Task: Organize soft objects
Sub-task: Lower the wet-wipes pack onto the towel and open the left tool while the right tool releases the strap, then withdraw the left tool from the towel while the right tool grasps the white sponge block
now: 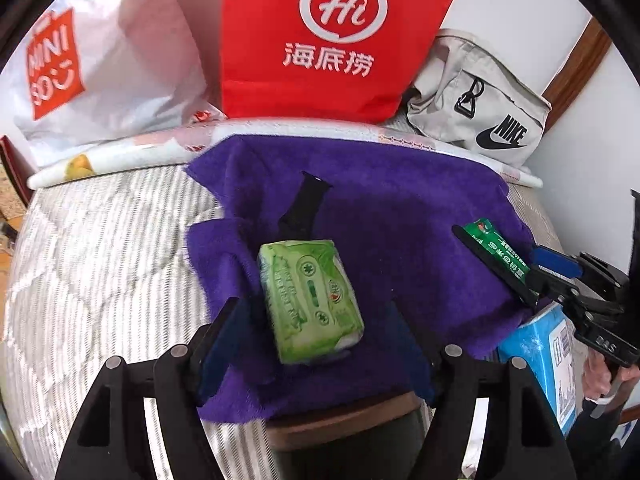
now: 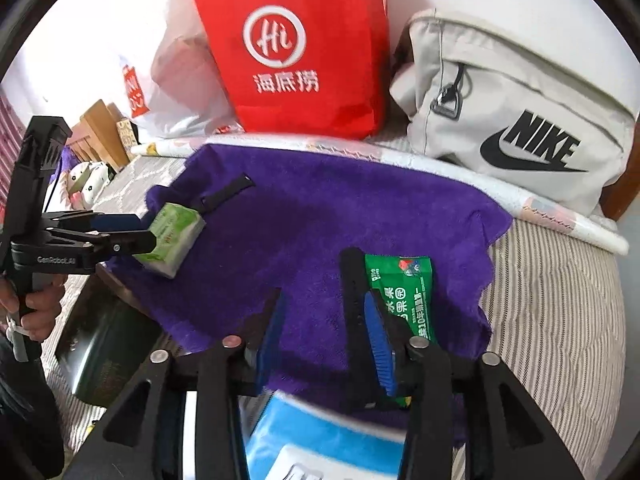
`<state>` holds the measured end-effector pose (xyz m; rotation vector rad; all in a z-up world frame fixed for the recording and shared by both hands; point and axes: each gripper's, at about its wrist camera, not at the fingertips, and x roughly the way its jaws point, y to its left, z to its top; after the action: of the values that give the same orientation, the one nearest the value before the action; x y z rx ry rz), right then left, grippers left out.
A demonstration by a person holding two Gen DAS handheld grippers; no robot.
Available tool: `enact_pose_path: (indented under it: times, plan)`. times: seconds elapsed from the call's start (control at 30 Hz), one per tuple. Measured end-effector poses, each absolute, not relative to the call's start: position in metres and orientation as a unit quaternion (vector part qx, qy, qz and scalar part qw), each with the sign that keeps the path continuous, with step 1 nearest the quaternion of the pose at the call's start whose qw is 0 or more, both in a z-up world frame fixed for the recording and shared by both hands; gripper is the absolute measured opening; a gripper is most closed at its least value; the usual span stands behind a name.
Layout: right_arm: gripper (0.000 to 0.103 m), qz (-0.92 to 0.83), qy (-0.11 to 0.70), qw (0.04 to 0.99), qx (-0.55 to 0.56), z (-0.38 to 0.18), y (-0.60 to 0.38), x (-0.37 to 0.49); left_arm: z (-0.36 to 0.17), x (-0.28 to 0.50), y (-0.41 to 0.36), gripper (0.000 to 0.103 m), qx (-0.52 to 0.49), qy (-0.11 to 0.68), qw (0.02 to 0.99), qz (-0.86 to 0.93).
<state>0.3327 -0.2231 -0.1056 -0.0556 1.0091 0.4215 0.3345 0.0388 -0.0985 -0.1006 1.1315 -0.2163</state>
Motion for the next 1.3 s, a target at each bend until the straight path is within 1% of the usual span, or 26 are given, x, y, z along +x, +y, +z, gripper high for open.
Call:
enact_pose_path:
  times: [0.1, 0.17, 0.2, 0.27, 0.33, 0.5, 0.63, 0.8, 0.9, 1.1, 1.13, 1.17, 1.2, 1.23, 1.3]
  plan:
    - [0.047, 0.211, 0.465, 0.859, -0.034, -0.094, -0.218, 0.313, -0.089, 0.322, 0.043, 0.071, -0.047, 0.526, 0.843, -0.099]
    - [0.054, 0.222, 0.456, 0.861, -0.040, -0.087, -0.214, 0.298, -0.084, 0.313, 0.046, 0.071, -0.049, 0.522, 0.846, -0.101]
    - [0.055, 0.229, 0.451, 0.862, -0.046, -0.084, -0.211, 0.290, -0.081, 0.308, 0.047, 0.071, -0.050, 0.520, 0.847, -0.100]
    - [0.063, 0.242, 0.441, 0.862, -0.060, -0.081, -0.206, 0.274, -0.077, 0.299, 0.050, 0.071, -0.050, 0.517, 0.849, -0.098]
    - [0.068, 0.254, 0.435, 0.861, -0.072, -0.079, -0.200, 0.260, -0.074, 0.289, 0.054, 0.071, -0.051, 0.513, 0.851, -0.098]
    - [0.069, 0.300, 0.443, 0.839, -0.095, -0.085, -0.182, 0.232, -0.068, 0.263, 0.065, 0.071, -0.072, 0.502, 0.855, -0.108]
    - [0.069, 0.302, 0.452, 0.829, -0.128, -0.096, -0.168, 0.224, -0.069, 0.243, 0.074, 0.071, -0.077, 0.498, 0.857, -0.110]
    - [0.069, 0.306, 0.464, 0.816, -0.157, -0.107, -0.155, 0.223, -0.071, 0.227, 0.085, 0.071, -0.081, 0.491, 0.861, -0.102]
    - [0.074, 0.301, 0.472, 0.807, -0.189, -0.116, -0.142, 0.225, -0.072, 0.223, 0.090, 0.071, -0.073, 0.486, 0.866, -0.091]
    - [0.074, 0.282, 0.496, 0.786, -0.240, -0.140, -0.127, 0.231, -0.078, 0.219, 0.102, 0.071, -0.086, 0.484, 0.866, -0.090]
    - [0.071, 0.277, 0.499, 0.785, -0.240, -0.142, -0.127, 0.233, -0.079, 0.219, 0.105, 0.071, -0.088, 0.484, 0.866, -0.089]
    - [0.061, 0.275, 0.500, 0.787, -0.235, -0.141, -0.129, 0.233, -0.081, 0.219, 0.106, 0.071, -0.090, 0.484, 0.866, -0.089]
    - [0.057, 0.274, 0.497, 0.791, -0.230, -0.139, -0.131, 0.234, -0.082, 0.218, 0.108, 0.071, -0.091, 0.485, 0.866, -0.088]
    - [0.048, 0.276, 0.495, 0.793, -0.222, -0.136, -0.133, 0.235, -0.083, 0.218, 0.109, 0.071, -0.092, 0.485, 0.865, -0.087]
    - [0.042, 0.279, 0.497, 0.800, -0.189, -0.129, -0.140, 0.239, -0.084, 0.216, 0.110, 0.071, -0.096, 0.487, 0.864, -0.086]
